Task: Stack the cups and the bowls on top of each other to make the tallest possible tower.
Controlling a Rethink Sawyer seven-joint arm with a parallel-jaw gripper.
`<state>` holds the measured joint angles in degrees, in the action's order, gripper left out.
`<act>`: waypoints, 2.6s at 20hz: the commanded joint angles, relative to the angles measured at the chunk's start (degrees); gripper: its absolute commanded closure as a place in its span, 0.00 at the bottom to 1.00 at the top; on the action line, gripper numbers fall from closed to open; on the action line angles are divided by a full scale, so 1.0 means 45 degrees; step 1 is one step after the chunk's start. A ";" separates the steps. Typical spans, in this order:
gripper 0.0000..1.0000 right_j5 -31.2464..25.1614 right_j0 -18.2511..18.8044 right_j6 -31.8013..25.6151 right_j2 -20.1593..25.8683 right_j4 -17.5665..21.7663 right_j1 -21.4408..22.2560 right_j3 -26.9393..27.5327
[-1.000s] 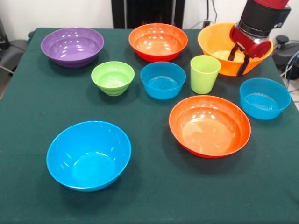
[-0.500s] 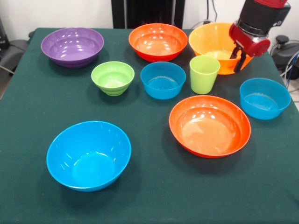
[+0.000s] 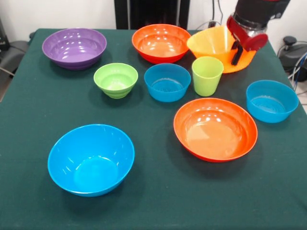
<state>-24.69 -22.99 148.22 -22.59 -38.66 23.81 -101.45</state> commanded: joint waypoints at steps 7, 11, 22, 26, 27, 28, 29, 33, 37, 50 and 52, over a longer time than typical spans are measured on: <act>1.00 -0.5604 0.0412 0.1343 -0.0939 0.2212 0.1666 0.2415; 1.00 -0.6002 0.0551 0.1110 -0.1292 0.2687 0.1685 0.2966; 1.00 -0.6181 0.2411 -0.0337 -0.1376 0.4072 0.0915 0.5849; 1.00 -0.6001 0.3240 -0.0623 -0.0903 0.4319 0.0155 0.7284; 1.00 -0.5979 0.3421 -0.0676 -0.0809 0.4388 -0.0050 0.7652; 1.00 -0.6051 0.3600 -0.0716 -0.0734 0.4454 -0.0237 0.8041; 1.00 -0.6091 0.3766 -0.0764 -0.0675 0.4510 -0.0429 0.8436; 1.00 -0.6215 0.4146 -0.0790 -0.0537 0.4640 -0.0985 0.9546; 1.00 -0.5794 0.4569 -0.0879 -0.0161 0.4601 -0.2037 1.0885; 1.00 -0.7709 0.5252 -0.0809 -0.0909 0.4383 -0.3941 1.4587; 1.00 -0.8169 0.5497 -0.0798 -0.1161 0.4297 -0.4413 1.5571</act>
<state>-50.91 -0.83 148.22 -31.34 -21.54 8.90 -44.36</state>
